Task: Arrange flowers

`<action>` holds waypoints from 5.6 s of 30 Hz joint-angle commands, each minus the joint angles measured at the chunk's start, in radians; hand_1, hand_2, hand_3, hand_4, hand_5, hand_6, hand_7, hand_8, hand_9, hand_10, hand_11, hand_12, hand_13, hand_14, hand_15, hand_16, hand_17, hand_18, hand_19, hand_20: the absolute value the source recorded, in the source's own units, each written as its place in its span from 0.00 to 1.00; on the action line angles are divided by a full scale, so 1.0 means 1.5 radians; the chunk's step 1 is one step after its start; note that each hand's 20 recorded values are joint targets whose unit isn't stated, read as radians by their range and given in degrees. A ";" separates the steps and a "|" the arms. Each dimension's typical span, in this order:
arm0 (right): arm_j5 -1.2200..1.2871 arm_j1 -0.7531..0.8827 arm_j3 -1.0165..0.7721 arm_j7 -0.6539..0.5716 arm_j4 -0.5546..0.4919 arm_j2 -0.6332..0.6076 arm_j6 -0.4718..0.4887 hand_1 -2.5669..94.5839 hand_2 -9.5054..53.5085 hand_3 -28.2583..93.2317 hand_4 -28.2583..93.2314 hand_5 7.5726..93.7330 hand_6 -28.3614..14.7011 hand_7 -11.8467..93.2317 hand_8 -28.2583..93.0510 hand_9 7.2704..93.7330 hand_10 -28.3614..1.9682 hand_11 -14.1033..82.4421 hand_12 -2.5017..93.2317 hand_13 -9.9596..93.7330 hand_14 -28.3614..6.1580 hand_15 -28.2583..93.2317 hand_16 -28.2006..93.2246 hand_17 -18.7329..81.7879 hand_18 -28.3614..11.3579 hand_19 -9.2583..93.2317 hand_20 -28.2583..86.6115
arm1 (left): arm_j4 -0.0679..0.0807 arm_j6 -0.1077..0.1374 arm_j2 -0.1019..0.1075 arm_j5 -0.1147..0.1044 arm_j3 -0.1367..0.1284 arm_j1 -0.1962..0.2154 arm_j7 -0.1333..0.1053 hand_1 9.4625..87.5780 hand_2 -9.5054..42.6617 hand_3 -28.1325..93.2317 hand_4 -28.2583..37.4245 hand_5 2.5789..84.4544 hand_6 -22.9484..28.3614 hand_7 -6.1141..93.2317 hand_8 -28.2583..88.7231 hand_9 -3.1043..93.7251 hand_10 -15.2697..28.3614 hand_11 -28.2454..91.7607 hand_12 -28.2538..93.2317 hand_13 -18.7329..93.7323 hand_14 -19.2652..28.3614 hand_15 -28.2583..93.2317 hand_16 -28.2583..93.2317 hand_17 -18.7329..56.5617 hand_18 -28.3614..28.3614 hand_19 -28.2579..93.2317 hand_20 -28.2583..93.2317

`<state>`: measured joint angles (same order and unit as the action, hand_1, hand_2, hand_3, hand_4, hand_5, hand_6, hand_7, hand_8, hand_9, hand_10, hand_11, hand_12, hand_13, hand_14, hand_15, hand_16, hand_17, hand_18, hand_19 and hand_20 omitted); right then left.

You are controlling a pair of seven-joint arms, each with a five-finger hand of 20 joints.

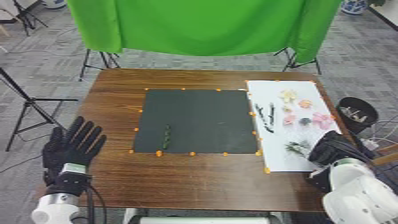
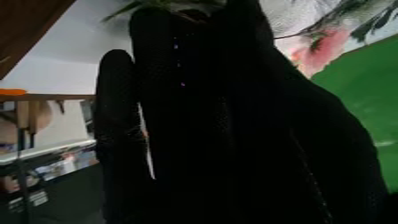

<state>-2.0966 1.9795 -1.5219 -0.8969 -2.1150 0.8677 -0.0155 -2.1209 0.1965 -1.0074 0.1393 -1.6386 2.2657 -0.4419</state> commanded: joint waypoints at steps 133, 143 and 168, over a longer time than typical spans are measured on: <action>-0.189 -0.407 0.336 -0.088 0.212 0.149 0.071 0.37 0.00 0.87 0.04 0.47 0.21 0.18 0.17 0.47 0.05 0.29 0.17 0.53 0.10 0.76 0.35 0.48 0.00 0.98 0.70 | 0.012 0.040 0.003 -0.009 0.045 -0.034 0.016 0.21 0.51 0.81 0.00 0.45 0.64 0.18 0.17 0.37 0.73 0.41 0.32 0.36 0.76 0.54 0.17 0.16 0.76 0.53 0.30; -0.168 -0.445 0.345 -0.065 0.291 0.154 0.094 0.39 0.00 0.86 0.01 0.55 0.27 0.16 0.16 0.56 0.14 0.27 0.16 0.59 0.18 0.73 0.35 0.47 0.00 0.96 0.70 | -0.001 0.077 0.022 -0.021 0.058 -0.029 -0.008 0.21 0.51 0.81 0.00 0.46 0.64 0.19 0.17 0.37 0.72 0.42 0.32 0.36 0.76 0.54 0.17 0.16 0.76 0.53 0.30; -0.111 -0.402 0.349 -0.033 0.269 0.100 -0.021 0.57 0.00 0.97 0.12 0.69 0.62 0.69 0.35 0.99 0.57 0.26 0.48 0.87 0.53 0.58 0.60 0.56 0.06 0.97 0.63 | -0.013 0.049 0.005 -0.004 0.063 -0.034 0.028 0.22 0.50 0.82 0.00 0.48 0.65 0.21 0.17 0.39 0.73 0.45 0.32 0.38 0.77 0.59 0.16 0.17 0.77 0.55 0.30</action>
<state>-2.2456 1.2842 -1.0304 -0.9901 -1.6379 1.0982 0.0916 -2.1314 0.3128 -0.9867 0.1261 -1.5349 2.2043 -0.4215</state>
